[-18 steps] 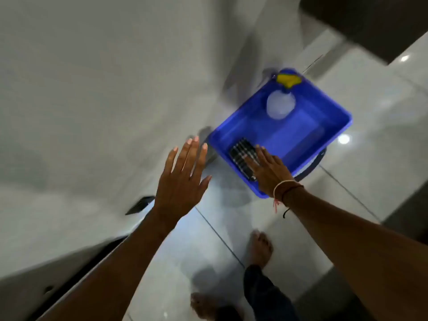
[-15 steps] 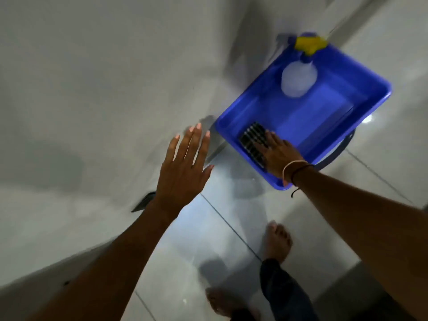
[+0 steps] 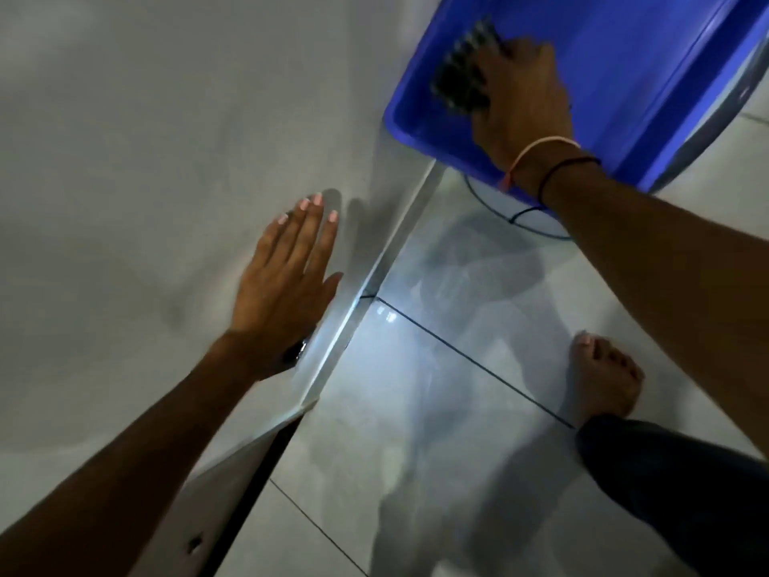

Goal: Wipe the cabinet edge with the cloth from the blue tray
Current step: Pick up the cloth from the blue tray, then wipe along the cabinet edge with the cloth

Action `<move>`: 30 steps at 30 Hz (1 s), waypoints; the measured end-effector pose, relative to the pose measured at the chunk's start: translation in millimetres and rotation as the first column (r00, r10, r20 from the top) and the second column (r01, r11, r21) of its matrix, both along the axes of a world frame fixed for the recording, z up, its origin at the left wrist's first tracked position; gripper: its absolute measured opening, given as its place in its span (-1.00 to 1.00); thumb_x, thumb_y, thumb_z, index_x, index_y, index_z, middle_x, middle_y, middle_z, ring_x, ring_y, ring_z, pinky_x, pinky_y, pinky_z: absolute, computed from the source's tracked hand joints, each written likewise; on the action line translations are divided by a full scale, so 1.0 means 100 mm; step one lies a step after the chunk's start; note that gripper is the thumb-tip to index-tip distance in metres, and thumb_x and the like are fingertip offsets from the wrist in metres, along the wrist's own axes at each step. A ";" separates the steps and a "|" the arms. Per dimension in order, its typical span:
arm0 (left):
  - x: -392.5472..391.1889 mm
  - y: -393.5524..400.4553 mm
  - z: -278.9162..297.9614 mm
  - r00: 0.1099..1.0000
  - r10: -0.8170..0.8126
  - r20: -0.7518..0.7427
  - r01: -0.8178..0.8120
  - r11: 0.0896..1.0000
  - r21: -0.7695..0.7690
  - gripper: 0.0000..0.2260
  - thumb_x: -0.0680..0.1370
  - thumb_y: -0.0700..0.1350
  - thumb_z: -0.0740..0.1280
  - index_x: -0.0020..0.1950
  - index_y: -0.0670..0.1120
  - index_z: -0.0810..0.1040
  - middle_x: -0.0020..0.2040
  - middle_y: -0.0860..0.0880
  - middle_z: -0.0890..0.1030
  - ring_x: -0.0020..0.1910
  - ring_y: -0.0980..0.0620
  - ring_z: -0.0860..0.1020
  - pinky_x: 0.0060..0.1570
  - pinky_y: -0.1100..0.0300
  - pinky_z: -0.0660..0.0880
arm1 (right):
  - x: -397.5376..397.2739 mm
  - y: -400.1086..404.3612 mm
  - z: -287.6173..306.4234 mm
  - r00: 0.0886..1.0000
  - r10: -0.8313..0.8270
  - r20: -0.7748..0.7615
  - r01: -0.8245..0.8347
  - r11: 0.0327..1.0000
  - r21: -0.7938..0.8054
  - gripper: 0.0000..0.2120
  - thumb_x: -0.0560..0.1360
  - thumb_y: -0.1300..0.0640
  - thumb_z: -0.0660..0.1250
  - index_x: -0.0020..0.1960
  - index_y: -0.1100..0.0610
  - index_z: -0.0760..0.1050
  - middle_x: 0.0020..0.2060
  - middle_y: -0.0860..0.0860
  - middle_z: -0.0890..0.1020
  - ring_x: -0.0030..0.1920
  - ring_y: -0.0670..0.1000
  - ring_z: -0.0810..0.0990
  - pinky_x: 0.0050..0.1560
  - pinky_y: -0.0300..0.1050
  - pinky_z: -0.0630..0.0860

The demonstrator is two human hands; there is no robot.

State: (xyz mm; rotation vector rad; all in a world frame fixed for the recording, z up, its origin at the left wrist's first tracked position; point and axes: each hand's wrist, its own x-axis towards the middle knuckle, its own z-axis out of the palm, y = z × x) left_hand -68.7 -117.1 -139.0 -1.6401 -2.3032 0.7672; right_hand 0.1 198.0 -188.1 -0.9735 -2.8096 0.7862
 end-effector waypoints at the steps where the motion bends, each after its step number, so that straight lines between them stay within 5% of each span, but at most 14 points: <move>1: -0.05 -0.07 -0.07 0.998 -0.052 -0.046 0.052 0.999 0.003 -0.41 0.71 0.04 0.26 0.65 -0.28 0.30 0.62 -0.30 0.35 0.60 -0.25 0.38 0.59 -0.13 0.26 | 0.03 -0.17 0.05 0.980 -0.124 -0.157 0.116 0.992 -0.059 -0.50 0.53 0.20 0.19 0.47 0.18 0.41 0.36 0.28 0.50 0.38 0.33 0.44 0.27 0.13 0.44; 4: -0.13 -0.26 -0.37 0.977 -0.156 -0.144 0.165 0.985 0.053 -0.42 0.75 0.05 0.18 0.67 -0.27 0.24 0.64 -0.28 0.32 0.63 -0.23 0.34 0.62 -0.10 0.16 | 0.25 -0.88 0.00 0.668 -0.363 -0.650 0.252 0.932 -0.261 -0.54 0.46 0.24 0.27 0.36 0.31 0.51 0.18 0.30 0.63 0.19 0.29 0.60 0.19 0.04 0.49; 6: -0.14 -0.41 -0.54 0.967 -0.196 -0.165 0.206 0.977 0.048 -0.42 0.76 0.03 0.14 0.69 -0.27 0.17 0.66 -0.29 0.27 0.65 -0.23 0.29 0.64 -0.10 0.12 | 0.32 -1.45 -0.30 0.438 -0.549 -0.712 0.177 0.829 -0.530 -0.63 0.47 0.35 0.27 0.27 0.33 0.51 0.09 0.32 0.65 0.02 0.22 0.65 0.06 0.00 0.59; 8: -0.16 -0.49 -0.59 0.954 -0.244 -0.172 0.251 0.968 0.023 -0.42 0.78 0.02 0.09 0.70 -0.29 0.12 0.67 -0.30 0.23 0.67 -0.25 0.25 0.65 -0.12 0.14 | 0.35 -1.94 -0.62 0.280 -0.855 -0.437 -0.011 0.452 -0.892 -0.68 0.54 0.42 0.20 0.25 0.21 0.45 -0.06 0.33 0.62 -0.19 0.10 0.58 -0.14 -0.11 0.56; 10: -0.21 -0.50 -0.62 0.953 -0.252 -0.169 0.257 0.966 0.011 -0.42 0.79 0.02 0.04 0.71 -0.29 0.08 0.68 -0.32 0.19 0.68 -0.27 0.20 0.66 -0.15 0.12 | 0.40 -2.34 -1.00 0.230 -0.973 -0.021 -0.160 -0.016 -0.987 -0.67 0.60 0.47 0.08 0.25 0.18 0.40 -0.29 0.21 0.51 -0.47 -0.01 0.45 -0.39 -0.27 0.42; 11: -0.23 -0.50 -0.63 0.954 -0.252 -0.163 0.256 0.967 0.003 -0.43 0.79 0.02 0.01 0.71 -0.29 0.06 0.68 -0.33 0.16 0.69 -0.28 0.17 0.67 -0.16 0.08 | 0.45 -2.49 -1.21 0.266 -0.959 0.098 -0.165 -0.146 -0.976 -0.67 0.61 0.47 0.04 0.25 0.19 0.38 -0.33 0.15 0.45 -0.57 -0.04 0.40 -0.49 -0.32 0.35; 13: -0.24 -0.50 -0.65 0.958 -0.248 -0.146 0.249 0.968 -0.008 -0.42 0.78 0.01 -0.01 0.71 -0.29 0.02 0.69 -0.35 0.11 0.70 -0.29 0.10 0.68 -0.17 -0.01 | 0.57 -2.76 -1.58 0.380 -0.906 0.186 -0.117 -0.246 -0.962 -0.72 0.63 0.43 0.04 0.21 0.18 0.39 -0.37 0.10 0.36 -0.65 -0.11 0.31 -0.59 -0.37 0.25; 15: -0.28 -0.53 -0.71 0.957 -0.251 -0.144 0.255 0.967 0.011 -0.42 0.77 -0.01 0.03 0.70 -0.30 0.05 0.69 -0.37 0.10 0.70 -0.32 0.08 0.67 -0.20 -0.05 | 0.58 -3.00 -1.88 0.416 -0.885 0.209 -0.078 -0.264 -0.961 -0.88 0.66 0.29 0.15 0.09 0.17 0.44 -0.49 0.05 0.34 -0.68 -0.14 0.28 -0.60 -0.39 0.24; 18: -0.26 -0.61 -0.78 0.981 -0.183 -0.065 0.185 0.982 0.026 -0.44 0.76 -0.08 0.08 0.69 -0.33 0.07 0.68 -0.40 0.06 0.70 -0.36 0.04 0.69 -0.27 -0.04 | 0.36 -3.31 -2.16 0.326 -0.913 0.246 -0.021 -0.268 -0.963 -0.86 0.64 0.08 0.33 -0.07 0.09 0.47 -0.56 -0.12 0.38 -0.66 -0.15 0.32 -0.59 -0.37 0.32; 21: -0.20 -0.78 -0.93 0.994 -0.106 -0.002 0.105 0.994 -0.024 -0.44 0.79 -0.10 0.04 0.73 -0.27 -0.07 0.72 -0.31 -0.12 0.72 -0.27 -0.12 0.70 -0.16 -0.22 | 0.03 -3.70 -2.44 0.283 -0.911 0.299 0.172 -0.258 -0.951 -0.75 0.54 0.19 0.45 0.16 0.30 0.59 -0.19 0.17 0.67 -0.27 0.10 0.62 -0.19 -0.02 0.65; 24: -0.11 -0.95 -1.09 0.999 -0.046 0.024 0.048 0.994 -0.101 -0.42 0.80 -0.03 -0.03 0.73 -0.20 -0.22 0.72 -0.21 -0.28 0.72 -0.17 -0.27 0.66 -0.07 -0.35 | -0.08 -4.24 -2.63 0.510 -0.836 0.201 0.464 0.071 -0.883 -0.50 0.55 0.13 0.40 0.46 0.24 0.50 0.42 0.30 0.49 0.40 0.23 0.52 0.48 0.10 0.43; 27: -0.02 -1.09 -1.15 0.999 -0.046 -0.012 0.043 0.986 -0.160 -0.41 0.80 -0.02 -0.07 0.72 -0.24 -0.24 0.71 -0.26 -0.30 0.71 -0.20 -0.29 0.57 -0.04 -0.43 | 0.01 -4.71 -2.66 0.680 -0.728 0.083 0.533 0.414 -0.738 -0.52 0.63 -0.05 0.26 0.51 0.07 0.47 0.59 0.20 0.26 0.58 0.19 0.30 0.60 -0.02 0.20; 30: 0.03 -1.17 -1.14 0.991 -0.134 -0.002 0.133 0.984 -0.117 -0.44 0.79 -0.09 0.04 0.71 -0.32 -0.04 0.71 -0.36 -0.10 0.72 -0.29 -0.11 0.62 -0.12 -0.29 | 0.14 -5.13 -2.63 0.756 -0.623 0.202 0.558 0.451 -0.696 -0.41 0.58 -0.27 0.07 0.51 -0.06 0.46 0.66 0.13 0.10 0.64 0.17 0.13 0.61 0.05 0.05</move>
